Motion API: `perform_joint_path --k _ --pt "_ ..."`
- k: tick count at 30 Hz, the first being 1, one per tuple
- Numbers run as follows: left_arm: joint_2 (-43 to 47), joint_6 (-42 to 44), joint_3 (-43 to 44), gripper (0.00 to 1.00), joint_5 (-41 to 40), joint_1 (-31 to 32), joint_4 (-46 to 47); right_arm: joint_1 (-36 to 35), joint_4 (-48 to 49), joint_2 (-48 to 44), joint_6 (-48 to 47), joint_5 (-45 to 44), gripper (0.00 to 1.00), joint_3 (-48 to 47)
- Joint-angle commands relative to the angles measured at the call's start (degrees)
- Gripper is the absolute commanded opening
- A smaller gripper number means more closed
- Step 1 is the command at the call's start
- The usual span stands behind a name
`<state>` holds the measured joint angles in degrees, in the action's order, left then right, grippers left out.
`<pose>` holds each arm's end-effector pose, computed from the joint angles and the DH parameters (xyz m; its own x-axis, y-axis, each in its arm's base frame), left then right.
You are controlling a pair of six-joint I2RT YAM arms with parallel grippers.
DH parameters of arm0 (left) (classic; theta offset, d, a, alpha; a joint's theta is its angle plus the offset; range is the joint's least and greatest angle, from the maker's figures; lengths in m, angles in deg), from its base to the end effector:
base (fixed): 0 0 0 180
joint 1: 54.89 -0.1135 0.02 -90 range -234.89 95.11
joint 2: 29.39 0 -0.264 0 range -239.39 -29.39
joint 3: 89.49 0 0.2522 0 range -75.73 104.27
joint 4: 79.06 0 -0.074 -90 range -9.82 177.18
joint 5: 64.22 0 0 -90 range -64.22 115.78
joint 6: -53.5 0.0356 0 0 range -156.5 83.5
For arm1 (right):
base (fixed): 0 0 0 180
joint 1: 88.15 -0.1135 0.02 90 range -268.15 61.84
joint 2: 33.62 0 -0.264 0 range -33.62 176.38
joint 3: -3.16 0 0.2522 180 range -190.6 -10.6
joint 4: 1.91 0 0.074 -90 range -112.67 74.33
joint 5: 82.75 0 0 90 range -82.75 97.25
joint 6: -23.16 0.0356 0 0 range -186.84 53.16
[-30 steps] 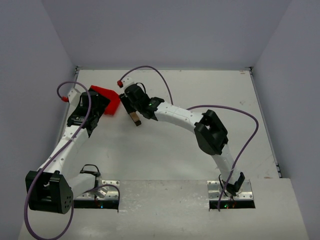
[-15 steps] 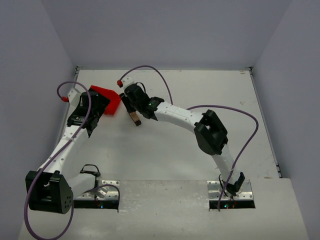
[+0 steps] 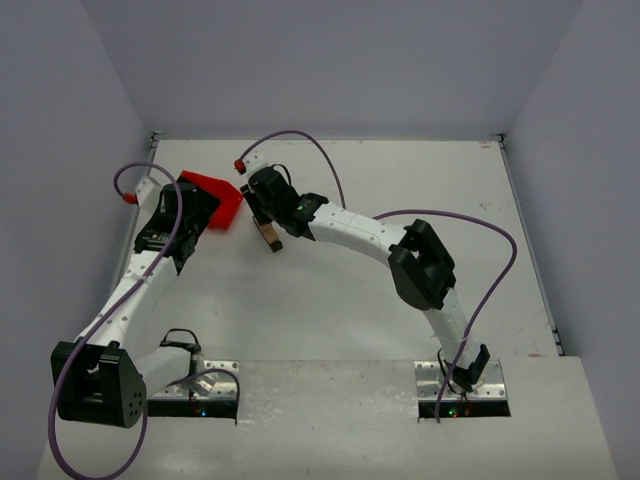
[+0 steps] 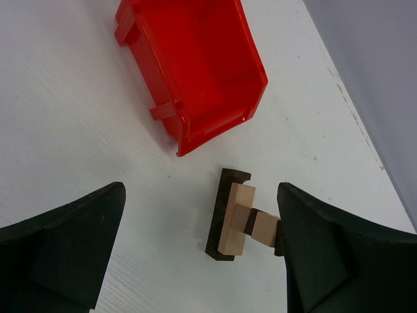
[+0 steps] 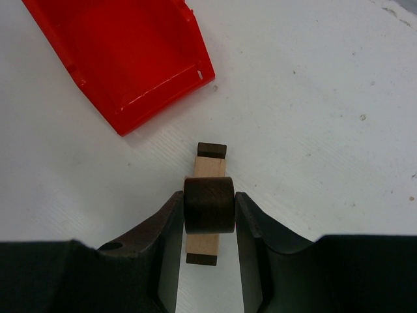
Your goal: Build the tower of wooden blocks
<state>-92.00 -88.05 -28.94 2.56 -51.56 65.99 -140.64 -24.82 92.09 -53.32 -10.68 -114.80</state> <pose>0.2362 0.0003 0.2746 -0.1693 -0.7111 -0.6824 -0.6329 0.6093 -0.4778 0.3234 0.4033 0.2388 -0.4406 -0.2088 -0.8731 -0.5044 0.8621 0.0485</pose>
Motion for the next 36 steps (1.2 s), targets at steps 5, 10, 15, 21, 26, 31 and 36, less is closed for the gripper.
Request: perform_joint_path --k 5,10,15,21,26,31,36 --pt "1.53 -0.22 -0.73 1.00 0.02 -0.26 2.56 0.10 1.93 -0.03 2.24 -0.09 0.34 -2.50" --pt "1.53 -0.22 -0.82 1.00 0.11 -0.26 2.64 -0.07 1.94 -0.37 3.18 -0.95 0.34 -2.41" --pt "1.53 -0.31 -0.91 1.00 0.13 -0.26 2.65 -0.90 2.14 -0.67 3.36 -2.92 0.33 -2.36" --pt "1.53 -0.22 -0.91 1.00 0.20 -0.26 2.56 -1.13 1.06 -0.38 4.41 -5.53 0.33 -3.20" --pt "1.61 -0.22 -0.91 1.00 0.28 -0.26 2.65 -1.29 0.58 -0.04 5.08 -5.46 0.33 -3.60" --pt "1.61 -0.22 -0.91 1.00 0.37 -0.26 2.65 -1.21 0.18 0.15 5.90 -5.18 0.34 -3.99" --pt "1.61 -0.22 -0.92 1.00 0.46 -0.26 2.73 -1.23 -0.20 0.62 6.22 -4.57 0.34 -4.67"
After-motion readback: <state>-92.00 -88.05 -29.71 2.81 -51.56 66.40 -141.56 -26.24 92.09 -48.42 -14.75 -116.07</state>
